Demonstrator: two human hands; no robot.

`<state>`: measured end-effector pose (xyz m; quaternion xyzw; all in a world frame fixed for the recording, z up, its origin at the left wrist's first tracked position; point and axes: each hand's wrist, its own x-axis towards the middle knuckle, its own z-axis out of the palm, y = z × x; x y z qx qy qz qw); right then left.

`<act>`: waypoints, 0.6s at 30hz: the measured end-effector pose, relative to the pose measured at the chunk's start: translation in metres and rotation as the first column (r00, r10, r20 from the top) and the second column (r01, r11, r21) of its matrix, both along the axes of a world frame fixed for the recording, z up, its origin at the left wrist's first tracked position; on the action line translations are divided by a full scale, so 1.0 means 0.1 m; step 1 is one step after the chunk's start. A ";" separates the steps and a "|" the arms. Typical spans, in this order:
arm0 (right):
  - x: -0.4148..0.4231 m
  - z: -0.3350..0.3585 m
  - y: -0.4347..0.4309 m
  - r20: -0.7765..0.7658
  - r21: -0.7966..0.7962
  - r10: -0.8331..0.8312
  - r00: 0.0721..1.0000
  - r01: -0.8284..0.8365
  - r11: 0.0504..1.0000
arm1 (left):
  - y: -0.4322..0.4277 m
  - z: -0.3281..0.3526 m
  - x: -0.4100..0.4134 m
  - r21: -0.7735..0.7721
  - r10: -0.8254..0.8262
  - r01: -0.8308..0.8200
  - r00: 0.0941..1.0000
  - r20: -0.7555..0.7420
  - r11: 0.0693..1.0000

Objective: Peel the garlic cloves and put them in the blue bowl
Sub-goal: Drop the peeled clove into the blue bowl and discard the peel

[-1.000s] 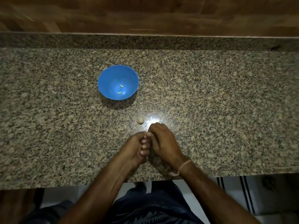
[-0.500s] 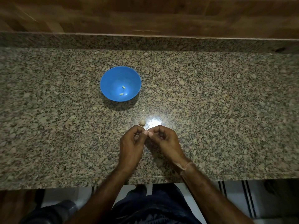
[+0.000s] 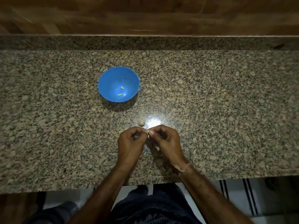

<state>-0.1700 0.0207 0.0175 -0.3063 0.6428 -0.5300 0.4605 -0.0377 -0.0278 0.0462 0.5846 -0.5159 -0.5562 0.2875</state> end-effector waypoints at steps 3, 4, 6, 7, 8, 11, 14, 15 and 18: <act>0.01 0.00 0.02 -0.012 -0.001 -0.009 1.000 0.009 1.000 | 0.00 0.00 0.01 0.054 0.012 -0.009 0.999 -0.046 0.999; 0.02 -0.01 0.02 -0.013 -0.003 -0.016 1.000 0.016 1.000 | -0.01 0.00 0.01 0.069 0.014 -0.010 0.998 -0.059 0.998; 0.03 -0.01 0.01 -0.023 -0.011 -0.027 0.999 0.027 1.000 | -0.01 0.01 0.01 0.112 0.026 -0.016 0.995 -0.092 0.994; 0.04 -0.01 0.01 -0.027 -0.016 -0.032 0.999 0.032 0.999 | -0.02 0.01 0.02 0.143 0.036 -0.020 0.993 -0.110 0.990; 0.04 -0.01 0.01 -0.031 -0.021 -0.036 0.999 0.035 0.999 | -0.02 0.02 0.02 0.177 0.046 -0.023 0.991 -0.128 0.984; 0.04 -0.01 0.02 -0.032 -0.027 -0.035 0.999 0.034 0.999 | -0.02 -0.01 0.02 0.305 0.099 -0.035 0.976 -0.195 0.952; 0.05 -0.03 0.01 -0.011 -0.036 -0.047 0.999 0.047 0.998 | -0.02 -0.04 0.01 0.400 0.147 -0.036 0.957 -0.251 0.916; 0.05 -0.04 0.00 -0.004 -0.035 -0.054 0.999 0.054 0.998 | -0.02 -0.04 0.01 0.420 0.160 -0.037 0.952 -0.262 0.907; 0.07 -0.06 0.00 0.010 -0.024 -0.075 0.997 0.075 0.997 | -0.03 -0.03 -0.01 0.455 0.194 -0.043 0.937 -0.289 0.889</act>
